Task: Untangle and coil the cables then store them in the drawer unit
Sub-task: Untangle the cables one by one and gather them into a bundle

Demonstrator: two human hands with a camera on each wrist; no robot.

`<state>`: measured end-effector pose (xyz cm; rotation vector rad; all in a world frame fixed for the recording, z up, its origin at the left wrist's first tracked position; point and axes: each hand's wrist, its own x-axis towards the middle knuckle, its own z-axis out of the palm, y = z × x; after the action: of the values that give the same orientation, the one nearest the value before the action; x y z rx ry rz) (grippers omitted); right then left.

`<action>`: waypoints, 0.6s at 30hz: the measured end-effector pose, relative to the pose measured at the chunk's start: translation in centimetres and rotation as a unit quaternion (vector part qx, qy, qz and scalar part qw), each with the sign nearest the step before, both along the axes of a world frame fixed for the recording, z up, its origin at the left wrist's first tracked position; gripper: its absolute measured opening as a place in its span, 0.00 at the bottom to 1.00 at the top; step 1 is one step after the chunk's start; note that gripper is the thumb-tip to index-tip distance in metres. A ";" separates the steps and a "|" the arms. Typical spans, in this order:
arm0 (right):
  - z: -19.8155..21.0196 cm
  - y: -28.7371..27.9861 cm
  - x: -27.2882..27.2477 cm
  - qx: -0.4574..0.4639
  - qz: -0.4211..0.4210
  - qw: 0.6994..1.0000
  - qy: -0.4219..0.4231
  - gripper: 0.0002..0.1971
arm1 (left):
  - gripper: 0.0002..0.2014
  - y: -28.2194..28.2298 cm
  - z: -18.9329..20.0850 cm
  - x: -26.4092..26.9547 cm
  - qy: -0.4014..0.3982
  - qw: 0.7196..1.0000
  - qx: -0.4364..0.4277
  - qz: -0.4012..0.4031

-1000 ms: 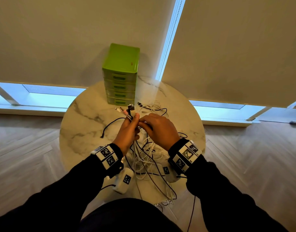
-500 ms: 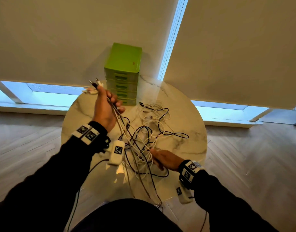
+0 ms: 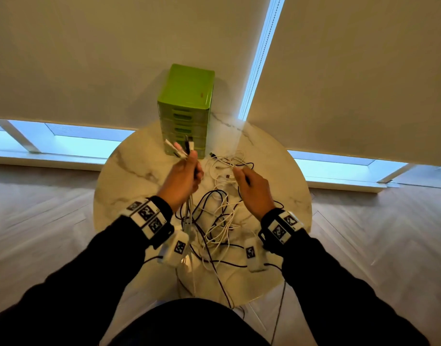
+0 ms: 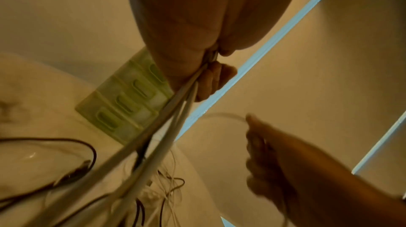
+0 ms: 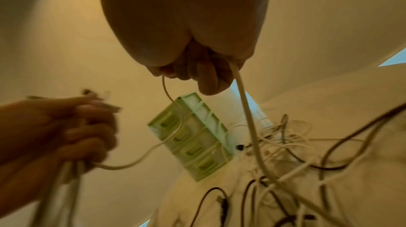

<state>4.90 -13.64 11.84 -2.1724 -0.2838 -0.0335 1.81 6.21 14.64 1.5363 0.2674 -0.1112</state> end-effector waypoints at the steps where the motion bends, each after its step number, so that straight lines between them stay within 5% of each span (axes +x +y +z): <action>1: 0.4 1.0 -0.2 0.006 0.018 1.000 -0.013 0.18 | 0.25 -0.7 -0.5 -0.1 0.016 1.000 0.007 0.000; 7: 0.1 3.5 -1.5 -0.047 0.172 0.984 -0.028 0.13 | 0.24 -2.2 -0.8 0.7 0.043 0.995 -0.084 0.026; 13: -1.2 1.8 -3.9 0.053 0.264 0.931 0.247 0.27 | 0.23 -1.3 0.6 1.7 -0.012 0.963 -0.246 0.111; 18: -4.6 -2.1 -4.6 -0.084 0.282 0.919 0.263 0.28 | 0.21 2.2 2.6 3.0 -0.046 0.937 -0.314 0.145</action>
<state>0.26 -15.75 7.23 -2.0930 -0.6008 0.9149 4.84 8.43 17.27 0.8522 0.3429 0.1033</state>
